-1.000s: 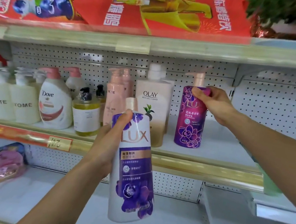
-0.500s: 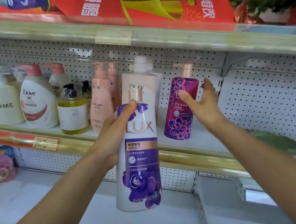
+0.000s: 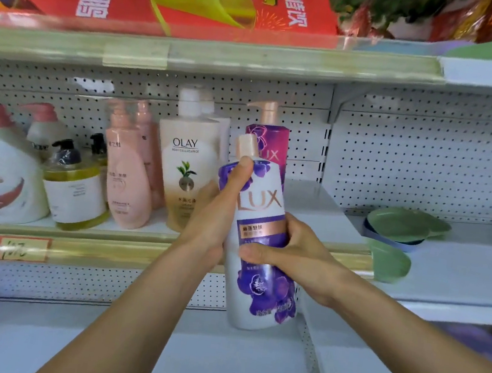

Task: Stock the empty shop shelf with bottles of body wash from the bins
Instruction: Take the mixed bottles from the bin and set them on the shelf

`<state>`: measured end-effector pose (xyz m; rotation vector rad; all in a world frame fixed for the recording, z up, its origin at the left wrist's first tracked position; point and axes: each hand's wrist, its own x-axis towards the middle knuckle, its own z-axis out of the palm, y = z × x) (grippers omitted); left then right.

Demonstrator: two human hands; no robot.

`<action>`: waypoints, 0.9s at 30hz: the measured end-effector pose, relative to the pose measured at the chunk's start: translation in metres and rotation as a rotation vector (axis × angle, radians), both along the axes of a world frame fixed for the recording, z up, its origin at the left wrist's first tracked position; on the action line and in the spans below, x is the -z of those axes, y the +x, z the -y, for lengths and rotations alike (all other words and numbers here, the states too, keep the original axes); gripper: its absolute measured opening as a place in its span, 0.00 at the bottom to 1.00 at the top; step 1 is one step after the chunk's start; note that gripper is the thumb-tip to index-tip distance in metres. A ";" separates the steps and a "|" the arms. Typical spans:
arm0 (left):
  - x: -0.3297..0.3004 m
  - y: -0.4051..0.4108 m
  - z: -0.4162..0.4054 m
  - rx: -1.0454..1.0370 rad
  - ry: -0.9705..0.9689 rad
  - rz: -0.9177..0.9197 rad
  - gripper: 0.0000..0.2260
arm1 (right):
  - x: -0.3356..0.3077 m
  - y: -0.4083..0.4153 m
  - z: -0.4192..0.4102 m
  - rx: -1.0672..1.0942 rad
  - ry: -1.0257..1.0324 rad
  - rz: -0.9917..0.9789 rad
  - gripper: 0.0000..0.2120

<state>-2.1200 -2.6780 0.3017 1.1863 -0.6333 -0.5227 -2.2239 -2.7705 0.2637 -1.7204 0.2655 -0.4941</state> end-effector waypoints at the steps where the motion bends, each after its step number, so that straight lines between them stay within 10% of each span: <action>1: -0.002 0.000 0.005 0.004 0.018 0.053 0.29 | -0.002 -0.003 0.006 0.038 -0.005 0.016 0.24; 27: 0.049 0.050 0.082 -0.137 0.299 0.345 0.36 | -0.014 -0.005 0.149 0.410 -0.134 0.122 0.34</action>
